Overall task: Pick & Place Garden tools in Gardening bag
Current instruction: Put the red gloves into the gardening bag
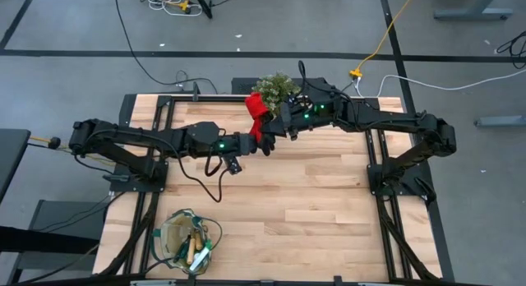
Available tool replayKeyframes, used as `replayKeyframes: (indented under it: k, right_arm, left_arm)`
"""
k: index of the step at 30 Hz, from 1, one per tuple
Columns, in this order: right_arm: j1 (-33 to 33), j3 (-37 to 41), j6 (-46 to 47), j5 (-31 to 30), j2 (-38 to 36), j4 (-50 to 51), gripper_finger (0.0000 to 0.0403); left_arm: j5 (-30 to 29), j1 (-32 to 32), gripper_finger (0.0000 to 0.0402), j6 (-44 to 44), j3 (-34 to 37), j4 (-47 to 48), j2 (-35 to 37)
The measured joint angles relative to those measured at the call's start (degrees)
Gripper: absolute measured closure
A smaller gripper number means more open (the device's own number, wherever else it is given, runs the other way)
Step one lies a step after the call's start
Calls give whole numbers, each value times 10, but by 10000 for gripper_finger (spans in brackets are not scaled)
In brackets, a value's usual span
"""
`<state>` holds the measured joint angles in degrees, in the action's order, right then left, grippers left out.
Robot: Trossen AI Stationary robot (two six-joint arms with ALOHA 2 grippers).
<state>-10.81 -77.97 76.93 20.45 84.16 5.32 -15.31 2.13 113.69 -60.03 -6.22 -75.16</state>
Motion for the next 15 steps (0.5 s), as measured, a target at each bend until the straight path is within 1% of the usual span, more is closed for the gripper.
replayKeyframes:
  k: [4, 15]
  right_arm:
    - [0, 0, 0, 0, 0, 0, 380]
    - [0, 0, -7, 1, 0, 1, 379]
  left_arm:
    - [-4, 0, 292, 0, 0, 0, 0]
    - [-7, 0, 365, 0, 0, 0, 0]
